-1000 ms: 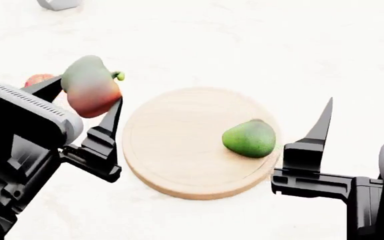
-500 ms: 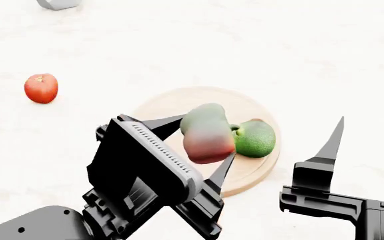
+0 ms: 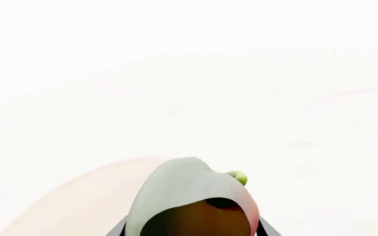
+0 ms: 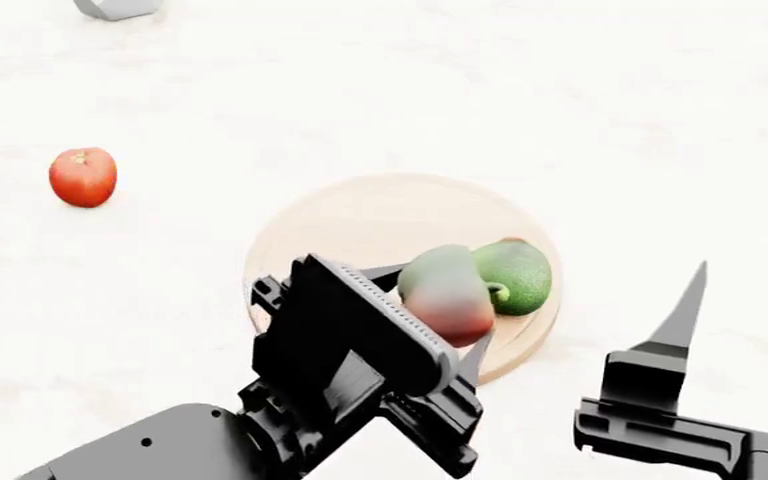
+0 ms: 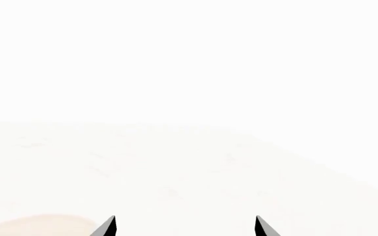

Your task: Place the avocado, onion, tomato and bell pepper on the cutting board.

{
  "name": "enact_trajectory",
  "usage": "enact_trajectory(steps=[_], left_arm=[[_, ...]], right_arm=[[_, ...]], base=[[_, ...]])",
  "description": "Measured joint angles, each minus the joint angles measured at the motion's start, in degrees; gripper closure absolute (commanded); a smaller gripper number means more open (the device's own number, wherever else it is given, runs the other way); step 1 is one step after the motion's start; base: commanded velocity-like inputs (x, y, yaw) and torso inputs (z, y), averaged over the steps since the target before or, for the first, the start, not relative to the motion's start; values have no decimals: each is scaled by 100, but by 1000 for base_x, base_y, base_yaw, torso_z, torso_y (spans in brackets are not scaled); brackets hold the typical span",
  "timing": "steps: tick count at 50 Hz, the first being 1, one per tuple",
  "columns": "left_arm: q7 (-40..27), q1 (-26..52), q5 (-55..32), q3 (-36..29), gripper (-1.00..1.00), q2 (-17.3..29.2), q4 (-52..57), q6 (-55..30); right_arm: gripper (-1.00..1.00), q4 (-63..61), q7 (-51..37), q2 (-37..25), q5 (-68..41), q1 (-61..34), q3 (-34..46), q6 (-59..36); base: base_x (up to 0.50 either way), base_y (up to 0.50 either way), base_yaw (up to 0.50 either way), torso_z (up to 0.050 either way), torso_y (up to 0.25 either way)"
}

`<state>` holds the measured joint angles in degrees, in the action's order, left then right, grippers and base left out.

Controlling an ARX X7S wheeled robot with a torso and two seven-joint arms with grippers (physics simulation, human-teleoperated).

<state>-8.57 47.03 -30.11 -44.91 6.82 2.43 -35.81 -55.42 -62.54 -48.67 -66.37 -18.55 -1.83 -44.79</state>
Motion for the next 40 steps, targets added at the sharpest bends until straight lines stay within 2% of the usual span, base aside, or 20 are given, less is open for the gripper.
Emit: enact_trajectory(steps=[14,33,34,40], left_arm=[[120,279,20,69,100,-265,-1066,299],[185,168,-29,-107,100,-355,-1858,621],[184,162,-39,-113,-100,-354,-1873,626],[137,126,-200,-125,-100,-324,-1838,620]], right_arm=[[-100,-6,4,-80,-37,114,-89,79],[-100,-18,40,-135,-24,307,-169,197],[-100,-20,39,-137,-26,316,-172,201],[-100,-28,37,-146,-31,361,-182,229]], base=[[0,0,0,0,1],[0,0,0,0,0],[0,0,0,0,0],[0,0,0,0,0]])
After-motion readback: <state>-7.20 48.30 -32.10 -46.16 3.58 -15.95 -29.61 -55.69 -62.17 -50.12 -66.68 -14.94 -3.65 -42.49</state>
